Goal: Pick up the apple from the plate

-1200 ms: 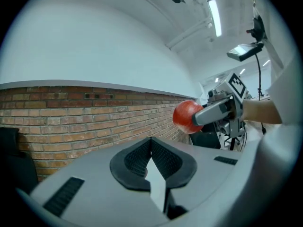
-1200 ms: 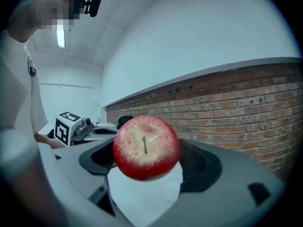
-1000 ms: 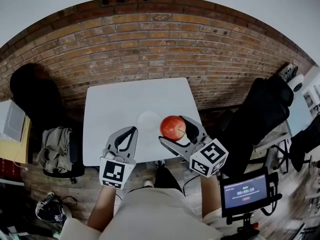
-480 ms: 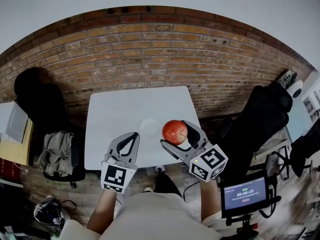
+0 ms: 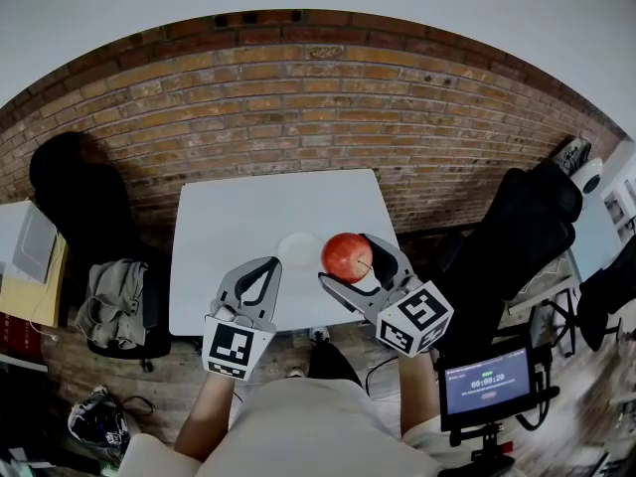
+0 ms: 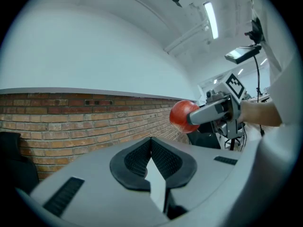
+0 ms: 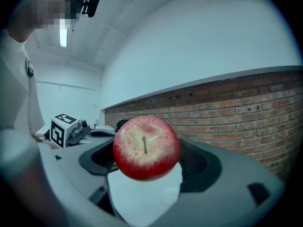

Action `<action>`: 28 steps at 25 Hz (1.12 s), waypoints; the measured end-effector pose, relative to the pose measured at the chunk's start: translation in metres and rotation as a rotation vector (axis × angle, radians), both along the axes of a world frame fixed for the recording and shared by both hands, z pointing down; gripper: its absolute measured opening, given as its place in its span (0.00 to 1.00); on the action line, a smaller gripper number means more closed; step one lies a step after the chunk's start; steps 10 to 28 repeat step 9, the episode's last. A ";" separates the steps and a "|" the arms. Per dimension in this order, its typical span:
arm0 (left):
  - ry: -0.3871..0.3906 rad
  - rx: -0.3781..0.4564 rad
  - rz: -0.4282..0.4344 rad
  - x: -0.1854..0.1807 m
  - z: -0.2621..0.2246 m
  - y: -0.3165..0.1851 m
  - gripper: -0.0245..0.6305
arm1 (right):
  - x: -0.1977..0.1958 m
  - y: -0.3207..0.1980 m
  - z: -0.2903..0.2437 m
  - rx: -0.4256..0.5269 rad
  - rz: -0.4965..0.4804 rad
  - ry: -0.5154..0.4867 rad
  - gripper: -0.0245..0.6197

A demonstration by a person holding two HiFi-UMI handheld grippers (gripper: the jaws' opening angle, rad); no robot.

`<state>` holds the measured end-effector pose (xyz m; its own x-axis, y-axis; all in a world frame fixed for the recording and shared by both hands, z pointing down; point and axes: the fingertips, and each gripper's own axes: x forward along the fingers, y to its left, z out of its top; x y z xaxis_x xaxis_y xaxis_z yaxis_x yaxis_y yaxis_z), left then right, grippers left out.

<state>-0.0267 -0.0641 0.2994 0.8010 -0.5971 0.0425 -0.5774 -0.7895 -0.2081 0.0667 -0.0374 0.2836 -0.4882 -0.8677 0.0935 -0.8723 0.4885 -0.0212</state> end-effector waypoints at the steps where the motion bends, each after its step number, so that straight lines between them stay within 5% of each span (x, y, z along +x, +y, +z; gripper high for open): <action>1: 0.000 0.000 0.000 0.000 0.000 0.000 0.04 | -0.001 0.000 0.000 -0.001 -0.003 0.000 0.65; 28: -0.001 0.001 -0.002 -0.002 -0.001 -0.001 0.04 | -0.003 0.000 0.004 -0.010 -0.015 0.006 0.65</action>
